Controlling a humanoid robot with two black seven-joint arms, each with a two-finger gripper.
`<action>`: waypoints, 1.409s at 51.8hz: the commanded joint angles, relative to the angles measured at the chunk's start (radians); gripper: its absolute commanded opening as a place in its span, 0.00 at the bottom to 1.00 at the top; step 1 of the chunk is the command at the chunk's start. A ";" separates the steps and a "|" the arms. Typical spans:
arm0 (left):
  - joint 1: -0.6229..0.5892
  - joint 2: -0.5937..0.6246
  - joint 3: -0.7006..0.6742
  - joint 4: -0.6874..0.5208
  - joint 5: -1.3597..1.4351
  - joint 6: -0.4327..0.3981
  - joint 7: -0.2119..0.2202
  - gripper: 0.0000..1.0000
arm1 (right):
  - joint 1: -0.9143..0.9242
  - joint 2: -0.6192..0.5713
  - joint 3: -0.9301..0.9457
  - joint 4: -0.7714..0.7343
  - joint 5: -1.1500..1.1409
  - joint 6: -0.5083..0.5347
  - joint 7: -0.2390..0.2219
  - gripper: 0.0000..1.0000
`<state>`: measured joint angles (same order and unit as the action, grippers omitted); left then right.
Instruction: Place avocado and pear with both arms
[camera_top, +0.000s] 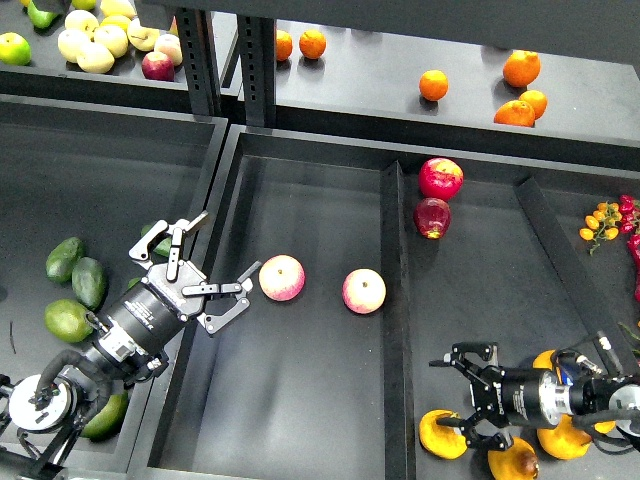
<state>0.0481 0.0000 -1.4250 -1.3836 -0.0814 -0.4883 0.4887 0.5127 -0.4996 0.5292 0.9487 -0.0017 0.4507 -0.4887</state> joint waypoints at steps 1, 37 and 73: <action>-0.011 0.000 -0.002 0.003 0.002 0.000 0.000 0.99 | -0.033 0.033 0.113 -0.010 0.028 -0.003 0.000 0.98; -0.214 0.000 -0.002 0.291 -0.001 0.000 0.000 0.99 | -0.227 0.458 0.933 -0.136 0.051 0.006 0.000 0.99; -0.287 0.000 0.078 0.448 -0.368 0.000 0.000 0.99 | -0.310 0.500 0.920 -0.097 0.147 0.038 0.000 0.99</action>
<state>-0.2392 0.0000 -1.3548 -0.9360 -0.4076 -0.4887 0.4885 0.2204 0.0000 1.4624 0.8396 0.1428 0.4814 -0.4886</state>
